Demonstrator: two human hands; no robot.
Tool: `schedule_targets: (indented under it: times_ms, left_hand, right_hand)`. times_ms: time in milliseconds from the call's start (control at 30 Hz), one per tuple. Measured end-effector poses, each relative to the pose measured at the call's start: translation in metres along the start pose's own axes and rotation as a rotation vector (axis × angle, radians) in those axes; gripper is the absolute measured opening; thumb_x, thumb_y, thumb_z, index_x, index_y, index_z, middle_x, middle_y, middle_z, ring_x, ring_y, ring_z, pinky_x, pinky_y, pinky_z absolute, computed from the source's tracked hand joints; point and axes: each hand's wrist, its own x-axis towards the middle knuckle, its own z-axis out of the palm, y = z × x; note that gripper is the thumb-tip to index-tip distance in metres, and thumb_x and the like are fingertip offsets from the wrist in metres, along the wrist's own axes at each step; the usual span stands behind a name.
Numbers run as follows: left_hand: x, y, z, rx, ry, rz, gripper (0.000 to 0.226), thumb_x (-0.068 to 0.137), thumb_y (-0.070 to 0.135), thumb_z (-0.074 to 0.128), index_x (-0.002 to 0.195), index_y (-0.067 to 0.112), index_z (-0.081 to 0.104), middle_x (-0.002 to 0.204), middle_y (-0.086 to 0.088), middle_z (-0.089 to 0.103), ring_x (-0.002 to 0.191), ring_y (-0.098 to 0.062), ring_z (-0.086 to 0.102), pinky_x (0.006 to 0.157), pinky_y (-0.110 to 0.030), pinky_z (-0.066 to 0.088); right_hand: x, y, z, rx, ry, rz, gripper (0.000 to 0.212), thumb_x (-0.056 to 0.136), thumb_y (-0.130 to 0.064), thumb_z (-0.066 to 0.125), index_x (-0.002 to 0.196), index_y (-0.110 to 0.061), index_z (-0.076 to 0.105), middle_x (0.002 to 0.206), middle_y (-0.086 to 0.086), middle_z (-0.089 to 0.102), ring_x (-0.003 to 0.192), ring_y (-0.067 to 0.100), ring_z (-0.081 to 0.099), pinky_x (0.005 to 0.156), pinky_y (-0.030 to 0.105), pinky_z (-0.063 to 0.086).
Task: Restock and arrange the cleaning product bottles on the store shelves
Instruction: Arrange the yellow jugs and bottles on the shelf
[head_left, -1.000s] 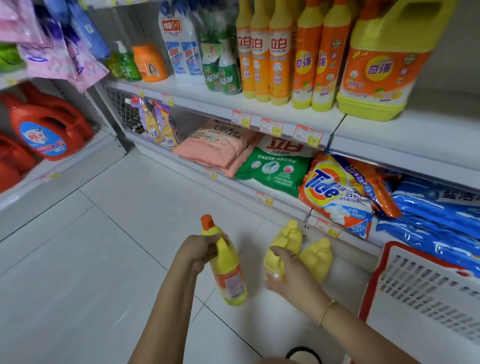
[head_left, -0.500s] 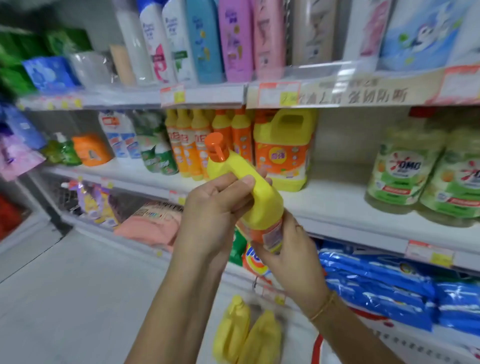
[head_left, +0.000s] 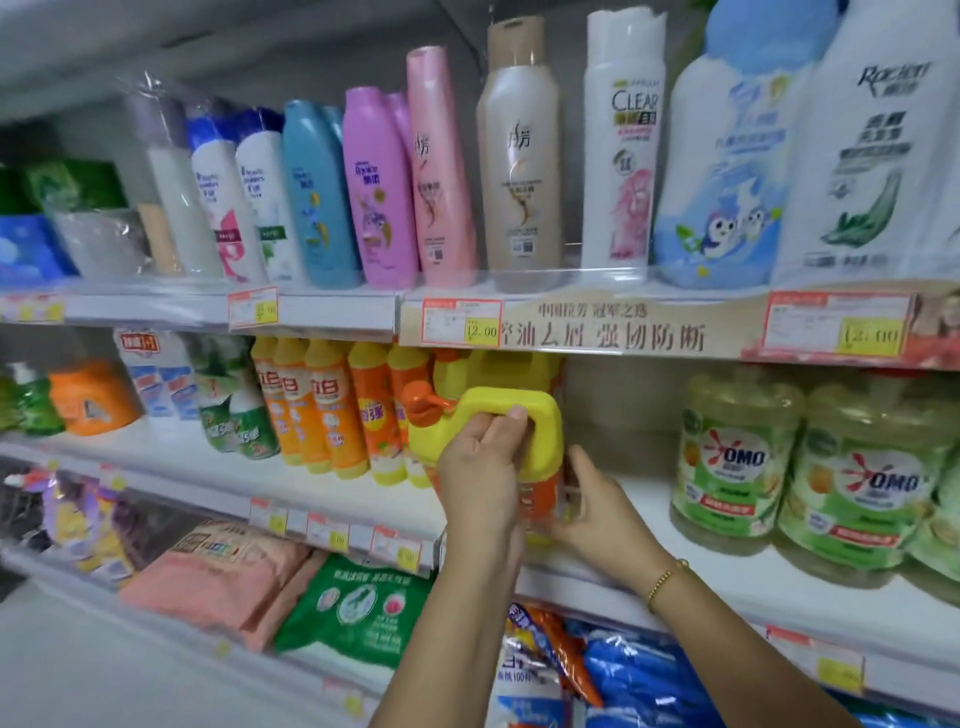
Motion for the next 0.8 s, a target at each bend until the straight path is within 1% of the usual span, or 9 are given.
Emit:
schedule_targets:
  times_ms: [133,167,267,333,367,500,633,700,800]
  left_hand:
    - [0.010,0.013,-0.009,0.126,-0.192,-0.043,0.005,0.087,0.005,0.064,0.090,0.002,0.065,0.083,-0.011,0.066,0.082,-0.021,0.059,0.076,-0.026,0.050]
    - [0.011,0.017,-0.016,0.174,-0.211,-0.055,0.014,0.085,0.007,0.067,0.099,0.004,0.068,0.092,-0.009,0.072,0.087,-0.018,0.064,0.081,-0.026,0.051]
    - [0.012,0.015,-0.047,0.397,0.011,0.051,0.038,0.083,0.010,0.073,0.119,0.019,0.064,0.114,-0.002,0.070,0.096,-0.009,0.067,0.082,-0.021,0.052]
    - [0.016,0.002,-0.064,0.676,0.128,0.098,0.065,0.081,0.014,0.075,0.139,0.020,0.046,0.133,0.002,0.056,0.113,-0.011,0.057,0.091,-0.026,0.048]
    - [0.020,-0.010,-0.071,0.784,0.093,0.058,0.080,0.078,0.018,0.078,0.146,0.020,0.035,0.137,0.004,0.050,0.121,-0.014,0.050,0.097,-0.030,0.043]
    - [0.036,-0.060,-0.088,0.906,-0.144,-0.068,0.101,0.073,0.025,0.083,0.151,0.020,0.018,0.132,0.008,0.052,0.118,-0.012,0.051,0.094,-0.028,0.041]
    - [0.050,-0.070,-0.103,0.918,-0.147,-0.098,0.107,0.076,0.024,0.080,0.154,0.023,0.007,0.140,0.001,0.052,0.125,-0.020,0.050,0.104,-0.038,0.042]
    - [0.055,-0.067,-0.112,0.901,-0.158,-0.108,0.106,0.078,0.022,0.079,0.155,0.024,0.005,0.142,0.000,0.050,0.128,-0.022,0.049,0.106,-0.044,0.042]
    - [0.058,-0.064,-0.123,0.941,-0.176,-0.093,0.095,0.084,0.014,0.072,0.155,0.023,0.009,0.138,0.003,0.051,0.125,-0.018,0.049,0.105,-0.039,0.042]
  right_hand:
    - [0.012,0.011,0.011,0.050,0.037,0.040,0.056,0.065,-0.034,0.086,0.106,-0.036,0.048,0.095,-0.009,0.070,0.085,0.000,0.065,0.073,0.022,0.052]
    - [0.014,0.013,0.014,0.080,0.044,0.060,0.056,0.066,-0.033,0.086,0.108,-0.034,0.049,0.096,-0.010,0.070,0.085,-0.001,0.065,0.074,0.021,0.052]
    - [0.018,0.022,0.021,0.156,0.077,0.130,0.055,0.072,-0.036,0.080,0.120,-0.027,0.053,0.104,-0.011,0.069,0.092,0.002,0.066,0.085,0.033,0.056]
    - [0.015,0.026,0.029,0.164,0.110,0.152,0.060,0.075,-0.048,0.074,0.128,-0.032,0.051,0.109,-0.013,0.069,0.098,0.004,0.065,0.088,0.038,0.055]
    - [0.012,0.028,0.033,0.145,0.121,0.163,0.065,0.077,-0.054,0.069,0.134,-0.035,0.046,0.112,-0.013,0.068,0.100,0.006,0.064,0.089,0.039,0.054]
    - [0.007,0.022,0.044,0.002,0.132,0.176,0.068,0.089,-0.052,0.054,0.146,-0.030,0.025,0.121,-0.001,0.064,0.105,0.019,0.062,0.089,0.042,0.052]
    - [0.013,0.016,0.047,-0.066,0.085,0.164,0.059,0.092,-0.048,0.053,0.140,-0.024,0.031,0.121,0.002,0.063,0.104,0.020,0.062,0.085,0.036,0.053]
    - [0.014,0.014,0.050,-0.068,0.068,0.174,0.059,0.091,-0.050,0.054,0.138,-0.020,0.035,0.122,0.004,0.063,0.105,0.022,0.062,0.086,0.039,0.052]
    - [0.013,0.011,0.056,-0.048,0.058,0.189,0.063,0.090,-0.050,0.054,0.139,-0.015,0.035,0.127,0.008,0.060,0.111,0.027,0.059,0.091,0.043,0.050]
